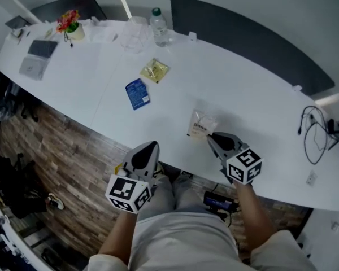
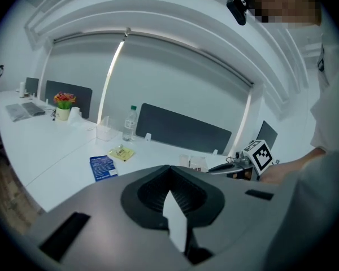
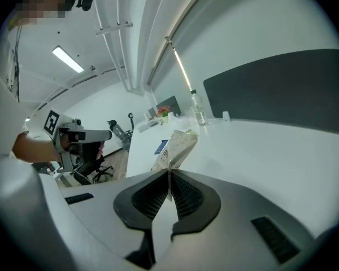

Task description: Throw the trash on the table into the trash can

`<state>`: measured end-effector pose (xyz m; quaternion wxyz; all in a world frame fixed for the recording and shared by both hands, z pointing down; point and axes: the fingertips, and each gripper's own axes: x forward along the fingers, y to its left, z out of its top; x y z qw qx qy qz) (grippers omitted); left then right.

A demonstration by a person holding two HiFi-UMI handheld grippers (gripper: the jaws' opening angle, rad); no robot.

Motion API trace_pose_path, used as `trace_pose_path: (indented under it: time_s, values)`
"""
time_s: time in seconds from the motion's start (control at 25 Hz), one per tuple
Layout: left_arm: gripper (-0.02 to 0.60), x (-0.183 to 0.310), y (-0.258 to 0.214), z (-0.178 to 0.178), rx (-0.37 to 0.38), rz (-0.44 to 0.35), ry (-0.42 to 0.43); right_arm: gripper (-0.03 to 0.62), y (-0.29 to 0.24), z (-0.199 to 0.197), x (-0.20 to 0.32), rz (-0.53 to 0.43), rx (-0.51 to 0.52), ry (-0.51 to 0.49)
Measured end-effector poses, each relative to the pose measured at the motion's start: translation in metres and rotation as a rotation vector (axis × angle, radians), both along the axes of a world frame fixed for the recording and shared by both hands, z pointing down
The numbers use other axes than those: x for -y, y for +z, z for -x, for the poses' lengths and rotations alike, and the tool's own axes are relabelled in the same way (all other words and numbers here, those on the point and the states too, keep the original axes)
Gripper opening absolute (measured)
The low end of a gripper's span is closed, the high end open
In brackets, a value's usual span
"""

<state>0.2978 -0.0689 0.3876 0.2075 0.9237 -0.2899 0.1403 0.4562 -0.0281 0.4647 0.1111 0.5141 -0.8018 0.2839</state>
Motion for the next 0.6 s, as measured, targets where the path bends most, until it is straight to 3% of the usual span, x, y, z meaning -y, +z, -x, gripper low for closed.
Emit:
trace_pose_path:
  time_s: [0.2, 0.6]
  values:
    - [0.000, 0.002, -0.010, 0.056, 0.005, -0.027, -0.125, 0.040, 0.000, 0.050, 0.018, 0.000, 0.006, -0.131]
    - [0.000, -0.015, -0.019, 0.207, 0.002, -0.060, -0.385, 0.040, -0.021, 0.193, 0.048, -0.041, -0.003, -0.393]
